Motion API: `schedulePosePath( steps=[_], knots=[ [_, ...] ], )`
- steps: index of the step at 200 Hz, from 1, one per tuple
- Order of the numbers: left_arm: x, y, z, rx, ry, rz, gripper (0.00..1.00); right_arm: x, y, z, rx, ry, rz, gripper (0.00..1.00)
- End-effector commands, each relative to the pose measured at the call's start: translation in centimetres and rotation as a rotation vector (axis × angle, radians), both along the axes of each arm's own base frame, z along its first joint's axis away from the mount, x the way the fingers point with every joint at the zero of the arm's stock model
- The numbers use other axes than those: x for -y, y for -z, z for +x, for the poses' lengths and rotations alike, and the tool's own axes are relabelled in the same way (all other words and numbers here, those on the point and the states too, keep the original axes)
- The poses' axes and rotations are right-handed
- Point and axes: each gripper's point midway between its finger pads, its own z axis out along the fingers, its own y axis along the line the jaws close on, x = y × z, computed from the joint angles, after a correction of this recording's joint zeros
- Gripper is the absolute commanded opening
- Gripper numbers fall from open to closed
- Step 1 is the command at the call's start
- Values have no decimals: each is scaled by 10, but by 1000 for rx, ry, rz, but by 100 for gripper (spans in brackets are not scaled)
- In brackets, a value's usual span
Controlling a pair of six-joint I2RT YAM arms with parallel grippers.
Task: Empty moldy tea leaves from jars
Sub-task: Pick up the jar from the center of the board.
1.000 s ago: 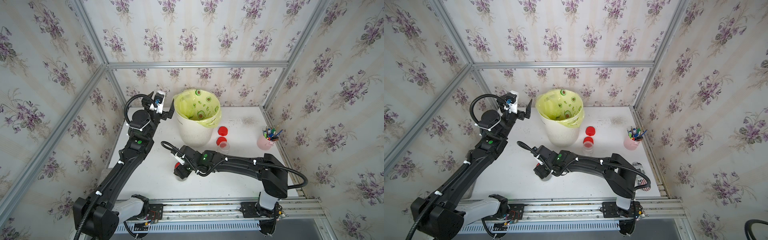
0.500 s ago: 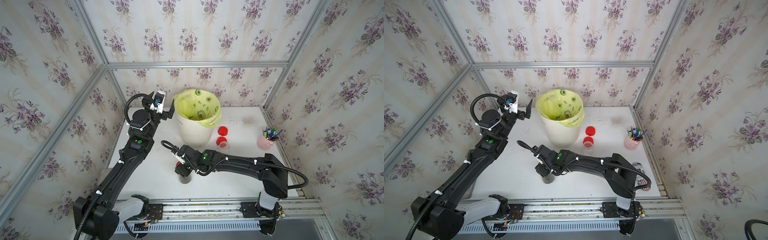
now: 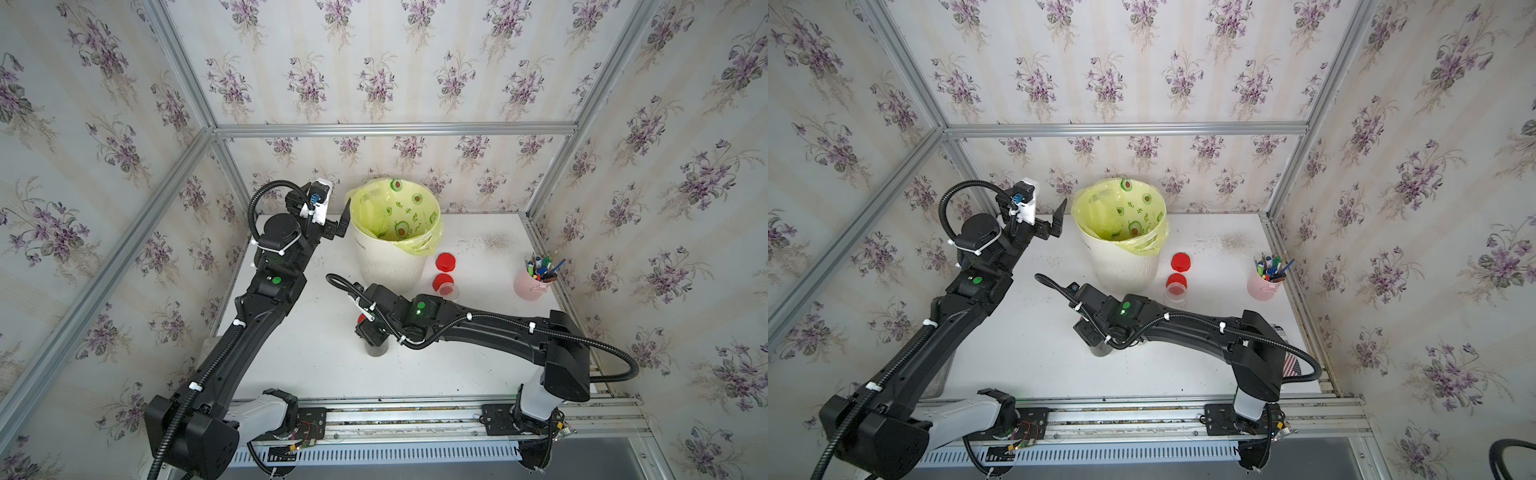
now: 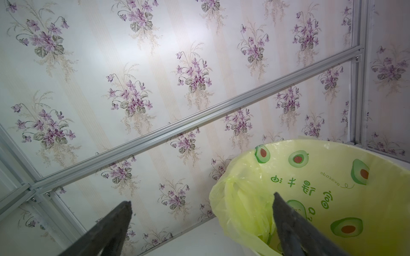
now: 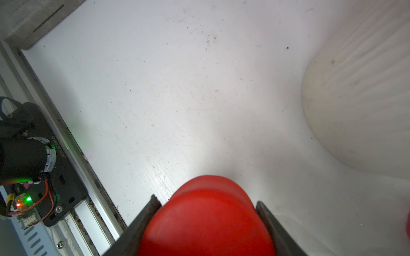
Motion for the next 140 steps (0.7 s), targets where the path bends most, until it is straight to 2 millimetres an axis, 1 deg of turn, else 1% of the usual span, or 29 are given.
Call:
schedulePosePath(
  steps=[1, 8, 31, 59, 82, 115, 140],
  knots=[
    [11, -10, -9, 2, 104, -13, 100, 7, -37, 19, 59, 47, 57, 41],
    [15, -11, -12, -10, 146, -13, 99, 9, -48, 23, 66, 51, 80, 40],
    [39, -8, -34, -63, 354, 22, 99, 21, -91, 36, 95, 67, 170, 39],
    [56, -9, -59, -96, 547, 37, 99, 40, -137, 46, 138, 76, 265, 38],
    [68, -10, -80, -106, 694, 42, 99, 58, -165, 54, 181, 97, 300, 38],
    [82, -7, -109, -141, 879, 66, 99, 83, -199, 62, 207, 111, 387, 37],
    [90, -4, -124, -171, 1000, 62, 100, 93, -218, 67, 228, 108, 427, 36]
  ],
)
